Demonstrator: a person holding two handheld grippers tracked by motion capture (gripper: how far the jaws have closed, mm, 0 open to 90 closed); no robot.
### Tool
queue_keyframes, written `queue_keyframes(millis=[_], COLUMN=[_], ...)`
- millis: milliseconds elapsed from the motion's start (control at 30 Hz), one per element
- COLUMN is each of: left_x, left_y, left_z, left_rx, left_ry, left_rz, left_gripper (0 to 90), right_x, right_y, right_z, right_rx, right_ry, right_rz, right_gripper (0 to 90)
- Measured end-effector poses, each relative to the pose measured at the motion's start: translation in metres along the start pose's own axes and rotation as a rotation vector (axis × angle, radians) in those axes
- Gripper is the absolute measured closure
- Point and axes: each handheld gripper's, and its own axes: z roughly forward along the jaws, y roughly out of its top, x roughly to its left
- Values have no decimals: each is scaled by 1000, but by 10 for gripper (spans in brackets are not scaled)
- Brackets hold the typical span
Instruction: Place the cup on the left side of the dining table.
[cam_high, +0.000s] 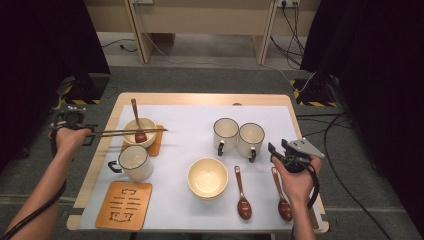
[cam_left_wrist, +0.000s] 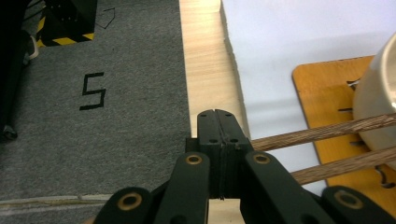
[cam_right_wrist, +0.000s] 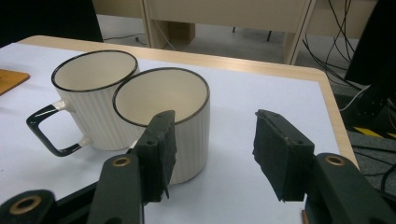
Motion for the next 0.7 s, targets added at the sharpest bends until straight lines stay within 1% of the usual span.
queue_keyframes(millis=[233,467,600,700], left_x=[-7,-8,-10,-18], left_y=[2,4,8,13], left_z=[0,-2,-8,-11], left_rx=[8,6,-31,-49], left_ry=[-16,-16,-5,-22], left_rz=[20,25,27,47], left_gripper=[889,889,889,889], right_x=[-1,-1,0,0], right_y=[0,0,0,0], right_z=[0,0,0,0], right_rx=[-5,-7,-8,-3], right_ry=[0,-1,-3,-3], right_rz=[2,3,5,-2], right_gripper=[489,489,488,489])
